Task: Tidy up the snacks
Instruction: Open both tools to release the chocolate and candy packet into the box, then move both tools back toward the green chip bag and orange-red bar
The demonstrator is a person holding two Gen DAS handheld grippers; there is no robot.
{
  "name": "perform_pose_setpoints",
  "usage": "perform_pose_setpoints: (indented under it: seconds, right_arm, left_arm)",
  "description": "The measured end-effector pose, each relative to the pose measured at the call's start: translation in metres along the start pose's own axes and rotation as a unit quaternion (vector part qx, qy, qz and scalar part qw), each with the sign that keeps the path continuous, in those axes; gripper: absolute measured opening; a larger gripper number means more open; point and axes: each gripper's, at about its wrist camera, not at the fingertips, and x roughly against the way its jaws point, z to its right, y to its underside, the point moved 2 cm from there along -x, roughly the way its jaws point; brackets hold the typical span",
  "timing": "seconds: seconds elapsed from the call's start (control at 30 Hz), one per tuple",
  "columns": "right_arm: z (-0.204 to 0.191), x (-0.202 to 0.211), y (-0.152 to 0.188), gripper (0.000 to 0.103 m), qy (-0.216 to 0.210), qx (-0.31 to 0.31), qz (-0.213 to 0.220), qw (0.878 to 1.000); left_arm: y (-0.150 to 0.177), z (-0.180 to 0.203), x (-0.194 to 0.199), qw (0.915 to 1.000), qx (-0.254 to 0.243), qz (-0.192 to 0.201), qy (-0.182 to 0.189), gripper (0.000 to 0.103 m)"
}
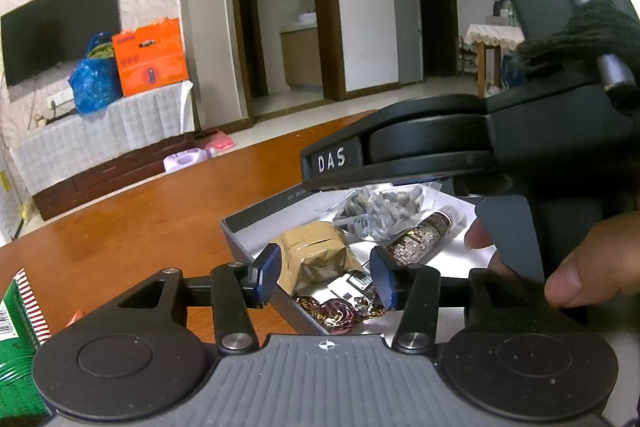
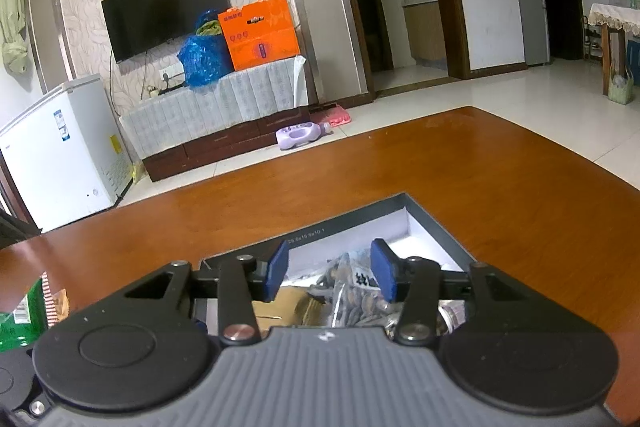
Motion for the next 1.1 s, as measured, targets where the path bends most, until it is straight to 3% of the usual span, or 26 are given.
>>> perform_pose_setpoints:
  seconds: [0.07, 0.2, 0.33, 0.47, 0.6, 0.73, 0.87, 1.1]
  right_arm:
    - [0.003, 0.003, -0.001, 0.062, 0.001, -0.007, 0.009, 1.0]
    - [0.008, 0.011, -0.002, 0.064, 0.002, -0.018, 0.02, 1.0]
    - [0.003, 0.023, -0.002, 0.07, 0.0, -0.021, 0.037, 0.999]
    - [-0.006, 0.039, -0.002, 0.084, -0.005, -0.018, 0.066, 0.998]
    - [-0.019, 0.055, 0.001, 0.093, -0.011, -0.014, 0.084, 0.996]
    - [-0.03, 0.07, 0.003, 0.095, -0.026, -0.013, 0.098, 0.995]
    - [-0.041, 0.078, 0.008, 0.095, -0.062, 0.009, 0.089, 0.994]
    - [-0.073, 0.084, 0.014, 0.095, -0.104, 0.073, 0.07, 0.989]
  left_arm:
    - [0.0, -0.002, 0.001, 1.0, 0.006, -0.002, -0.007, 0.065]
    - [-0.001, -0.013, 0.005, 0.9996, 0.027, -0.007, 0.008, 0.074]
    - [-0.008, -0.019, 0.019, 0.9997, 0.015, 0.01, -0.018, 0.086]
    - [-0.015, -0.027, 0.034, 0.999, 0.028, 0.021, -0.029, 0.103]
    - [-0.022, -0.028, 0.051, 0.9988, 0.006, 0.032, -0.035, 0.103]
    - [-0.016, -0.034, 0.078, 0.9978, -0.037, 0.041, -0.037, 0.103]
    - [-0.004, -0.044, 0.105, 0.9932, -0.089, 0.038, -0.064, 0.103]
    - [0.008, -0.073, 0.139, 0.9937, -0.088, 0.01, -0.069, 0.103]
